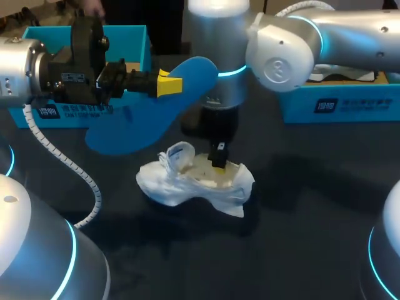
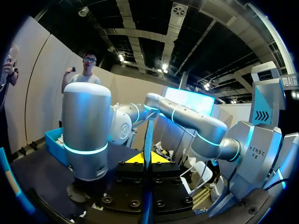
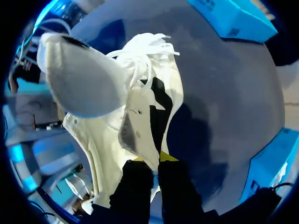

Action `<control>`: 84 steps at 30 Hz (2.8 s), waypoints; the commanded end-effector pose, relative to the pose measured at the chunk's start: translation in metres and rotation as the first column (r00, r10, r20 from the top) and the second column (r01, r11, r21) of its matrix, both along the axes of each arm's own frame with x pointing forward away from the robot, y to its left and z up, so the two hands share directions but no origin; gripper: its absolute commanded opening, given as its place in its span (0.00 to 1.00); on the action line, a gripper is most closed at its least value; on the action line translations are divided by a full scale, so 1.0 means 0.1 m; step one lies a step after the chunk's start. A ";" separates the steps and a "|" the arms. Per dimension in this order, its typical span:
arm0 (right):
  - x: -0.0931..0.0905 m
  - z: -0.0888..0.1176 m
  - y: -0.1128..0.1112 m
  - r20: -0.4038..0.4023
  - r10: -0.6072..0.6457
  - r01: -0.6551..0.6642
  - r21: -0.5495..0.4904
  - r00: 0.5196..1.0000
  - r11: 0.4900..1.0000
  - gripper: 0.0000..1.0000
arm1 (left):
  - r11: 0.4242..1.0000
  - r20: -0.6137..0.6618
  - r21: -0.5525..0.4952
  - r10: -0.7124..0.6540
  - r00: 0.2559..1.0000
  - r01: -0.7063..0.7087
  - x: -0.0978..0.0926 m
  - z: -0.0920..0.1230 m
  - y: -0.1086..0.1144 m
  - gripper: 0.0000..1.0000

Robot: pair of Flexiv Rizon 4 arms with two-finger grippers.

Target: Take the shoe out of the shoebox, open the shoe tongue, remove and reinsert the insole, then place the shoe into the shoebox

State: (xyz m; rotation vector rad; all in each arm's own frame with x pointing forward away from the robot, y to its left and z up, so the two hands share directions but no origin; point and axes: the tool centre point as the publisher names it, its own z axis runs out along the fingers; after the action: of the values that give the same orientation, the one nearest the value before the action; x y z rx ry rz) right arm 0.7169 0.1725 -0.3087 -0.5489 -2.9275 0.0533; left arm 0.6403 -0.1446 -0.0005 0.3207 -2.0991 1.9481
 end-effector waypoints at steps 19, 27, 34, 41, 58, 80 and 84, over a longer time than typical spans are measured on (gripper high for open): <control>-0.25 0.23 -0.24 0.048 -0.541 0.520 0.211 0.840 0.827 0.00 | 1.000 0.000 0.002 -0.001 1.000 0.001 0.00 0.00 -0.01 0.00; -0.46 0.06 -0.16 -0.046 -0.766 0.743 0.285 0.641 0.605 0.00 | 1.000 0.000 0.002 -0.001 1.000 0.001 0.00 0.00 -0.01 0.00; -0.46 0.06 -0.16 -0.046 -0.766 0.743 0.285 0.641 0.605 0.00 | 1.000 0.000 0.002 -0.001 1.000 0.001 0.00 0.00 -0.01 0.00; -0.51 -0.11 -0.16 -0.073 -0.781 0.764 0.283 0.620 0.580 0.00 | 1.000 0.000 0.002 -0.001 1.000 0.001 0.00 0.00 -0.01 0.00; -0.70 -0.61 -0.11 -0.162 -0.823 0.821 0.301 0.545 0.484 0.00 | 1.000 0.000 0.002 -0.001 1.000 0.001 0.00 0.00 -0.01 0.00; -0.86 -0.92 0.03 -0.186 -0.829 0.826 0.339 0.528 0.450 0.00 | 1.000 0.000 0.002 -0.001 1.000 0.001 0.00 0.00 -0.01 0.00; -0.89 -0.70 0.01 -0.203 -0.833 0.831 0.356 0.515 0.427 1.00 | 1.000 0.000 0.002 -0.001 1.000 0.001 0.00 0.00 -0.01 0.00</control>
State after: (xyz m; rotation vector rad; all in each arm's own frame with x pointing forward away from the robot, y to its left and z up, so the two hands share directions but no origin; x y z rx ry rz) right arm 0.6355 0.1766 -0.3887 -1.8045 -2.1866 -0.6609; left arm 0.6403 -0.1446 -0.0004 0.3206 -2.0991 1.9481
